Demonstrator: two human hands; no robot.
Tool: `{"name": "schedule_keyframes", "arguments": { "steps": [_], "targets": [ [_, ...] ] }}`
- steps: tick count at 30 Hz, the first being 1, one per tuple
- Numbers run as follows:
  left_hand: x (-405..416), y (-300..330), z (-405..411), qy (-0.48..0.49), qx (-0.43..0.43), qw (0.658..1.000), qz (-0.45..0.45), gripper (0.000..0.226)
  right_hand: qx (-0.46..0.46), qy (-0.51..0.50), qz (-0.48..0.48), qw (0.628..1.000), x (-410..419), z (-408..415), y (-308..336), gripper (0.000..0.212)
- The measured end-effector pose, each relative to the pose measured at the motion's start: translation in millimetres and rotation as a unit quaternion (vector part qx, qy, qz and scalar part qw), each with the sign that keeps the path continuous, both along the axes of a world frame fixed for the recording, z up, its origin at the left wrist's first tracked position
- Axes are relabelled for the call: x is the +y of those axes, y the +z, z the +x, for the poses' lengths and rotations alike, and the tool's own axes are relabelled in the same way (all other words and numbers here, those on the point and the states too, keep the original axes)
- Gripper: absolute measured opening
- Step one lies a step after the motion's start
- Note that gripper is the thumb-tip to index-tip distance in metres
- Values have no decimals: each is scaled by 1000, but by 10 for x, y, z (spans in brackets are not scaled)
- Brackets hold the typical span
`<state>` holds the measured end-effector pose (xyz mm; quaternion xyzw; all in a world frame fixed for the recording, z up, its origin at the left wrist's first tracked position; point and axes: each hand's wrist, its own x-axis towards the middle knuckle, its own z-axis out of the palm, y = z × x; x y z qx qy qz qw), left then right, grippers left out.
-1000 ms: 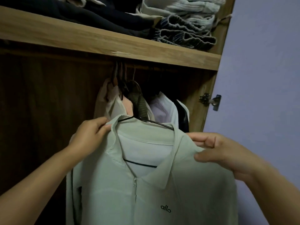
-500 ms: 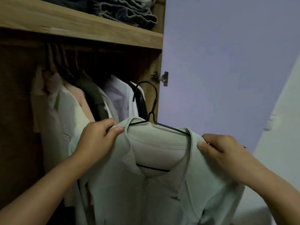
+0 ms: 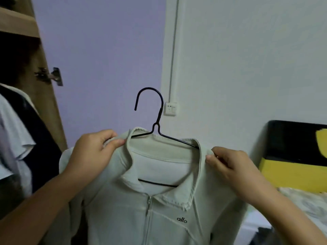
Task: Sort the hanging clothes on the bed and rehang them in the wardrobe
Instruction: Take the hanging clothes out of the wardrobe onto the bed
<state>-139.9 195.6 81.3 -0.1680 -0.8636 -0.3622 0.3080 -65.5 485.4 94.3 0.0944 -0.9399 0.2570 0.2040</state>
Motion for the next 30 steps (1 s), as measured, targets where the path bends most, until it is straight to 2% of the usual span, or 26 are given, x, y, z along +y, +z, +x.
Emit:
{"name": "schedule_keyframes", "arguments": {
  "steps": [3,8,15,21,23,26,28,30],
  "targets": [
    [521,-31,10,-47,-9,999,2,45,-1,-56,8,998,435,325,-5,43],
    [1496,-54,212,-133,-28,991,12,16,-1,-142,12,990,1189,992,-8,40],
    [2912,-92,798,-248,-38,968,5,9,-28,-263,9,964,2148,2085,-8,40],
    [3967,-215,1289,-349,-73,934,6,2,-23,-367,-7,930,2697,2959,-89,42],
    [4269,-264,1411,-380,-77,922,-2,19,-30,-405,-11,914,2816,3202,-129,43],
    [4676,-315,1564,-421,-86,903,-25,27,-33,-455,-22,890,2953,3495,-204,44],
    [4931,-338,1657,-450,-94,887,-45,29,-40,-492,-31,869,3009,3645,-270,45],
    [5159,-372,1725,-483,-96,868,-68,20,-48,-529,-36,846,3037,3759,-349,45]
  ]
}}
